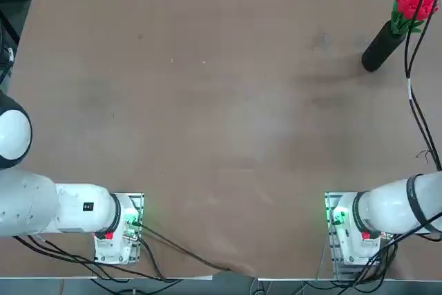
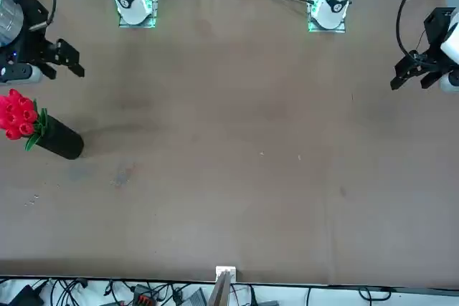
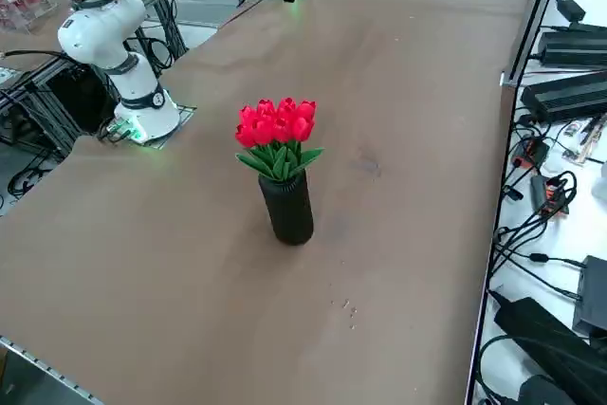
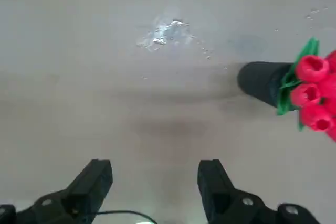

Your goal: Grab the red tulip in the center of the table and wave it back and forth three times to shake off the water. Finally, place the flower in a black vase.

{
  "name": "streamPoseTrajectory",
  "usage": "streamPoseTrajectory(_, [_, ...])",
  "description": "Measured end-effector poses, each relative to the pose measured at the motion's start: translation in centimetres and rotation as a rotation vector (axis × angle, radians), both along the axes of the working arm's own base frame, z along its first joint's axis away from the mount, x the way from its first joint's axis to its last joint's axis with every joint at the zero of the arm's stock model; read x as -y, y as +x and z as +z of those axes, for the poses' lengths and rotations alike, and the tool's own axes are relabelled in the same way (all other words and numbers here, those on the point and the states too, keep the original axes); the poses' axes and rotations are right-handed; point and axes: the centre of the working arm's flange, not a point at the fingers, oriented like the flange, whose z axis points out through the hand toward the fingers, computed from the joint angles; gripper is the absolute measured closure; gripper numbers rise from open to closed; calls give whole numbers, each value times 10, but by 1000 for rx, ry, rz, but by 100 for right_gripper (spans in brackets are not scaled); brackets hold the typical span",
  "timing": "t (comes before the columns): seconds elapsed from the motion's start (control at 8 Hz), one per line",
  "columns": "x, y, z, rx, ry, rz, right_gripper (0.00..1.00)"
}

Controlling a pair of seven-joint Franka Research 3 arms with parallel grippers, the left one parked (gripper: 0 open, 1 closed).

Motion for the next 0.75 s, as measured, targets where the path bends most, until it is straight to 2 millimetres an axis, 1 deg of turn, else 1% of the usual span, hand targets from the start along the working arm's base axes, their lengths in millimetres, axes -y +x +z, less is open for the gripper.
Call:
streamPoseTrajectory(0.12, [3,2,-4,34,-12,0,0])
streamPoseTrajectory(0.38, [10,-3,-7,34,15,-18,0])
streamPoseTrajectory(0.62, [29,-8,-5,18,75,-59,0])
streamPoseTrajectory(0.75, [36,-12,-5,-2,79,-67,0])
